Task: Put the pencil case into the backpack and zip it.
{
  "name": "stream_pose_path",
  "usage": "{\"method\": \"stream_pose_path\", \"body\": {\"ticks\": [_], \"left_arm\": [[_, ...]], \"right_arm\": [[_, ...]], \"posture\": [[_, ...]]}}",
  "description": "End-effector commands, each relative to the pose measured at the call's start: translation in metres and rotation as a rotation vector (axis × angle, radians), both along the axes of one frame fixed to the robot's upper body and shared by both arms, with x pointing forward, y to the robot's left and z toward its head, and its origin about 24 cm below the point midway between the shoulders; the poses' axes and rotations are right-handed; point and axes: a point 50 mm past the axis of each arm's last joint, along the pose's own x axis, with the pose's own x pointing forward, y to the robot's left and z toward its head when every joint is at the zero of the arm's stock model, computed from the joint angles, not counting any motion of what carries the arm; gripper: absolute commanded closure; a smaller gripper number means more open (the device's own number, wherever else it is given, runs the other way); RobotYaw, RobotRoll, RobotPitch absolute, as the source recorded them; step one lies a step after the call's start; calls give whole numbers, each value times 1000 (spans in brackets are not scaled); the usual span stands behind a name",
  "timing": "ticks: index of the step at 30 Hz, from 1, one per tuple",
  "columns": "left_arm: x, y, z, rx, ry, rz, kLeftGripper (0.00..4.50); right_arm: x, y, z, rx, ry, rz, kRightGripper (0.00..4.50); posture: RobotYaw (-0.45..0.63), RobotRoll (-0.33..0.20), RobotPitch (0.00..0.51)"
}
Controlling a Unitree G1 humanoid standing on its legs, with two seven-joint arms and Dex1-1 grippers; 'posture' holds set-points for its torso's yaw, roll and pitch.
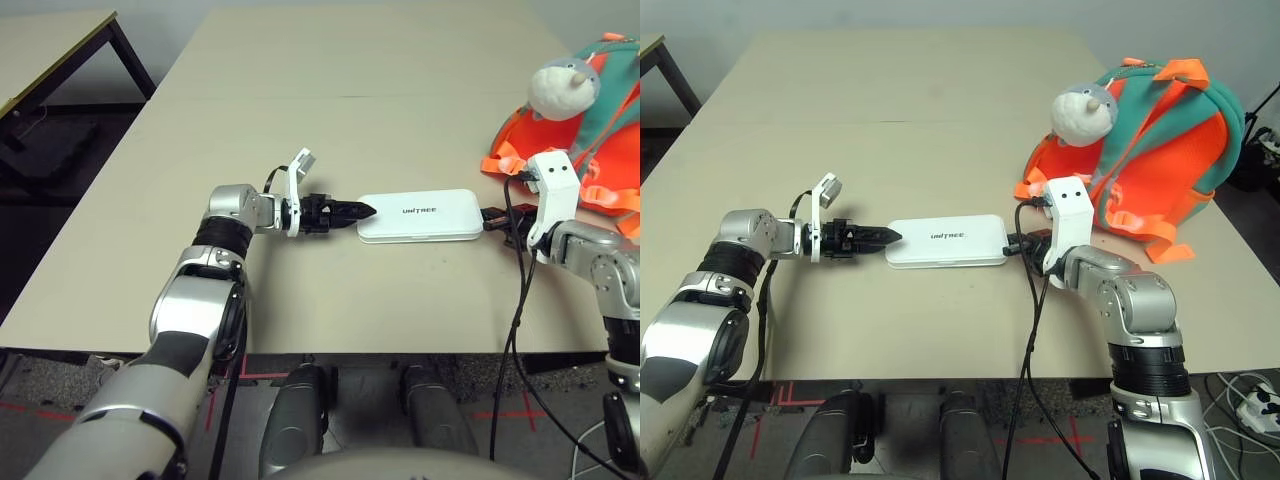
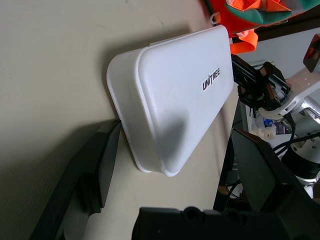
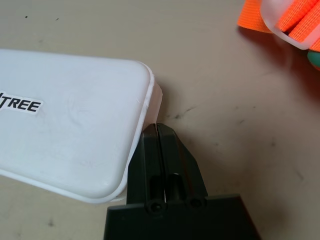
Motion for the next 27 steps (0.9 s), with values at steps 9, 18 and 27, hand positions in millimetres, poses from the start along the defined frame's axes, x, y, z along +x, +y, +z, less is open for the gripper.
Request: {"method": "stream_pose_path", "body": {"ticks": [9, 18, 27], "left_arm": [[-4, 0, -17, 70, 63, 11, 0], [0, 18, -14, 95, 58, 74, 0], [2, 19, -14, 111, 56, 81, 0]], "right_arm": [[4, 34, -14, 9, 24, 173, 4470], [7, 36, -15, -5, 15, 199, 4470], [9, 39, -15, -16, 4, 229, 4470]], "posture": [[-19, 0, 145], [-10, 0, 141], [-11, 0, 134]]}}
